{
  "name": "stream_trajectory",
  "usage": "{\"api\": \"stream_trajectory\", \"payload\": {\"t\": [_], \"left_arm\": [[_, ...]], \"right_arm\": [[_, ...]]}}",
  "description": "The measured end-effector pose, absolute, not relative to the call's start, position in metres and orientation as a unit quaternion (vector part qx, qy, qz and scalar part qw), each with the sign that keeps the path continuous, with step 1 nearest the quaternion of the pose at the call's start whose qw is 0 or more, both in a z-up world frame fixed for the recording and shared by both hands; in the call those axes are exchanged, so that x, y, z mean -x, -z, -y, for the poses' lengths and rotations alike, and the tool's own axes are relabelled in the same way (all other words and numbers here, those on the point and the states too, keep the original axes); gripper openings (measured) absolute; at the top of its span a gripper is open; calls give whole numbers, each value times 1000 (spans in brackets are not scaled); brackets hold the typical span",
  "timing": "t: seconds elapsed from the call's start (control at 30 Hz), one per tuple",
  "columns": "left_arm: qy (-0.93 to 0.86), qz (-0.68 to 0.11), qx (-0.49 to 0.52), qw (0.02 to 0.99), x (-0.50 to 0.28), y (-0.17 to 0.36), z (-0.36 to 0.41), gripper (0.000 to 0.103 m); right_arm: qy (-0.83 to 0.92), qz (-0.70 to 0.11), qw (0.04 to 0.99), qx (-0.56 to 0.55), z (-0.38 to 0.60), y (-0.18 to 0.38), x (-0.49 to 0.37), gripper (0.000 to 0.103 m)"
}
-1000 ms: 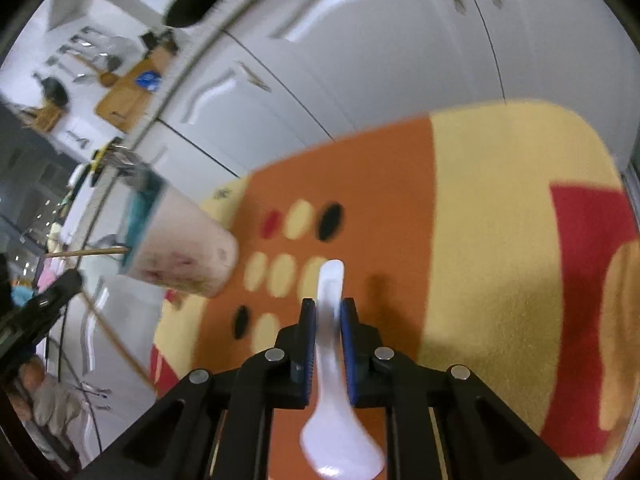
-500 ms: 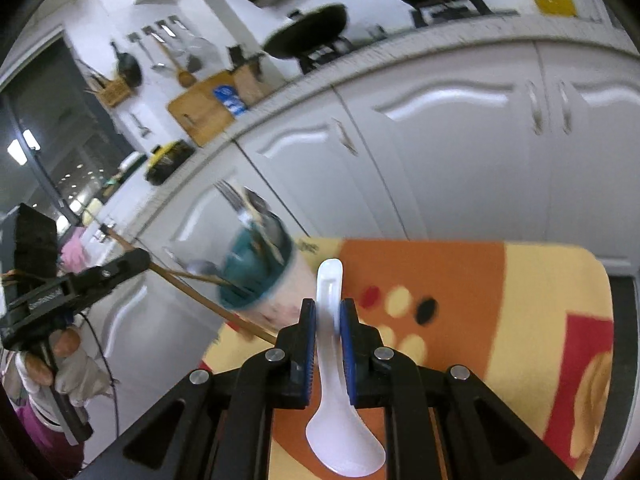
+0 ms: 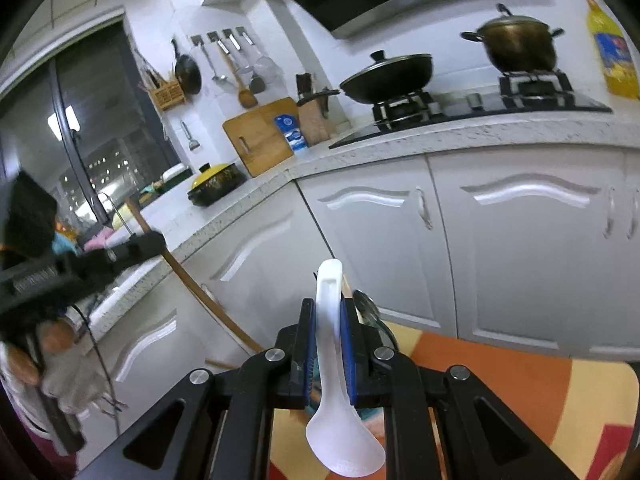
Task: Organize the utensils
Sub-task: 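Lift the chopstick and white spoon and carry them over the floral cup, then lower the chopstick and white spoon into the cup and open both tools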
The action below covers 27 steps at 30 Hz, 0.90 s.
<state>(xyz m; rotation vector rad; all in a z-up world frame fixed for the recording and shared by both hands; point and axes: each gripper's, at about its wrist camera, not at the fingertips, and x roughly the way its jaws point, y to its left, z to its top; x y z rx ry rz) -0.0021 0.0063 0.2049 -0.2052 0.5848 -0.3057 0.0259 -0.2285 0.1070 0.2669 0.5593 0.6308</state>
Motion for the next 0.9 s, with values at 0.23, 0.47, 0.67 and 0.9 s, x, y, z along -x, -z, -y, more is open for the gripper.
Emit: {"api": "stream_trajectory", "payload": {"t": [0.23, 0.47, 0.67, 0.9], "left_arm": [[108, -293, 69, 948, -27, -185, -9, 4], [99, -303, 71, 945, -50, -161, -10, 4], [98, -321, 69, 940, -57, -142, -7, 4], [97, -332, 74, 935, -55, -131, -9, 4]], "right_arm": [[-299, -281, 906, -108, 187, -81, -58, 11], [-285, -285, 910, -99, 173, -52, -77, 11], [-288, -273, 912, -101, 169, -45, -80, 11], [-303, -259, 912, -97, 158, -50, -82, 11]]}}
